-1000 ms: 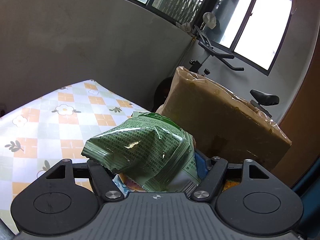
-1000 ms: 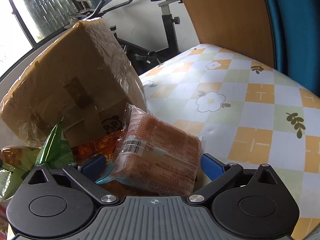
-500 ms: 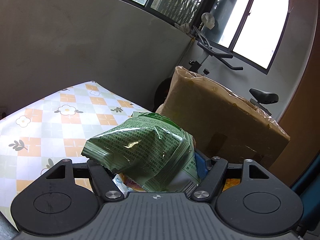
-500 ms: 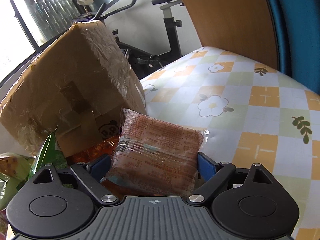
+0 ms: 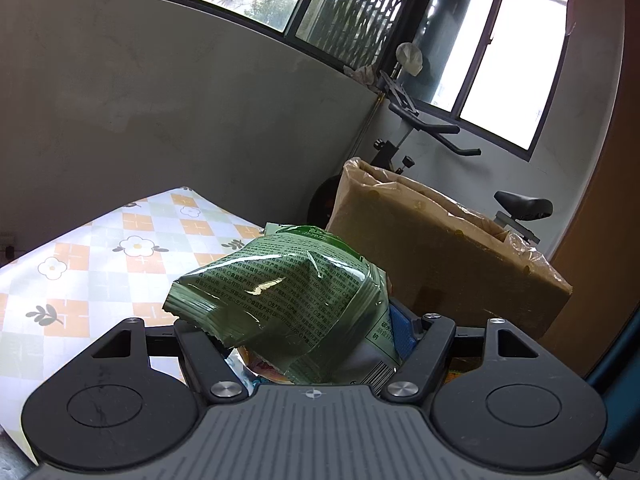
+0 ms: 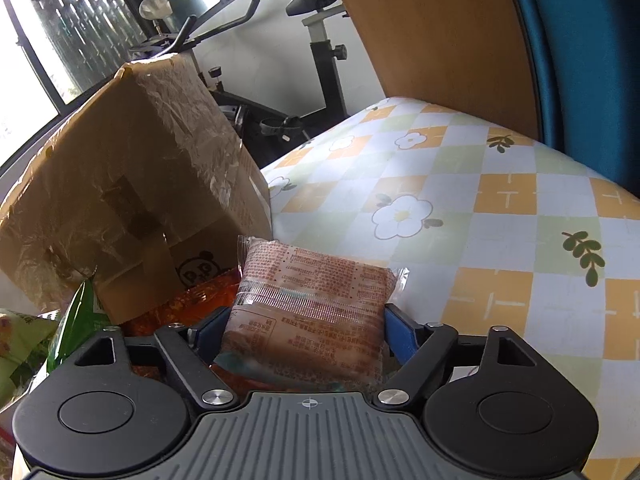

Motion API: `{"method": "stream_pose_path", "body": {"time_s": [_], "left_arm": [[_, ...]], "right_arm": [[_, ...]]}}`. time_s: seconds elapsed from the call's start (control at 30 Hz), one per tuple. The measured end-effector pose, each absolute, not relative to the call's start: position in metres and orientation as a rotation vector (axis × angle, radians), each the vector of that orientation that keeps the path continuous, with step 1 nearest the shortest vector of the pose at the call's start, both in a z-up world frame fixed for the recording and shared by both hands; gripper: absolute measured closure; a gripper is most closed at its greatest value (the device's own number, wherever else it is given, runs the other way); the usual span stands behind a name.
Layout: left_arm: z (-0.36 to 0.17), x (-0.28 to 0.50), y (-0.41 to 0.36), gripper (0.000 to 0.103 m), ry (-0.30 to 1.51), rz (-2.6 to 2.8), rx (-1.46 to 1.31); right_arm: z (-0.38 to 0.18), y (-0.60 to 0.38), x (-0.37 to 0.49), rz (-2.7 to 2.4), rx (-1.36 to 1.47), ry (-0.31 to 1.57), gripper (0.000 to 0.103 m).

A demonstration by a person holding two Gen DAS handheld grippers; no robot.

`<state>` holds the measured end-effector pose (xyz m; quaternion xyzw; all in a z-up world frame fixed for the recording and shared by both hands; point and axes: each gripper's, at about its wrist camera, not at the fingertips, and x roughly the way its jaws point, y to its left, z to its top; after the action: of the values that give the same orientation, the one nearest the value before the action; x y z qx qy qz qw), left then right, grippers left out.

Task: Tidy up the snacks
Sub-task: 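Lift both held snacks over the cardboard box and open both tools to drop them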

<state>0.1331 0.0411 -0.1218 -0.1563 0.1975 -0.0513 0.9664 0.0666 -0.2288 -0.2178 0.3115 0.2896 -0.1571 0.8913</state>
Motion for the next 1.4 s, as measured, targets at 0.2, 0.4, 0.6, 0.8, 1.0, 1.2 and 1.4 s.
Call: {"method": "stream_pose_path", "body": {"time_s": [0.2,0.4,0.6,0.8,1.0,1.2,1.4], "left_arm": [[-0.112,0.125,0.044,0.029,0.364,-0.106,-0.310],[-0.091,0.120,0.050,0.029,0.319,-0.112,-0.272],[-0.054,0.122,0.054,0.029,0.258,-0.150,-0.210],[-0.010,0.135,0.049,0.029,0.222,-0.220,-0.172],[0.008,0.175,0.028,0.028,0.252,-0.290,-0.184],[0.004,0.237,-0.009,0.028,0.335,-0.290,-0.141],[-0.012,0.281,-0.044,0.028,0.402,-0.257,0.004]], "right_arm": [[-0.206,-0.231,0.057,-0.324,0.638,0.564,0.027],[-0.178,-0.233,0.049,-0.294,0.626,0.490,0.027],[-0.133,-0.236,0.049,-0.238,0.554,0.392,0.027],[-0.079,-0.244,0.062,-0.160,0.469,0.293,0.027],[-0.039,-0.244,0.100,-0.072,0.396,0.267,0.027],[-0.020,-0.216,0.167,0.000,0.249,0.301,0.027],[-0.028,-0.194,0.230,0.024,0.179,0.405,0.027]]}}
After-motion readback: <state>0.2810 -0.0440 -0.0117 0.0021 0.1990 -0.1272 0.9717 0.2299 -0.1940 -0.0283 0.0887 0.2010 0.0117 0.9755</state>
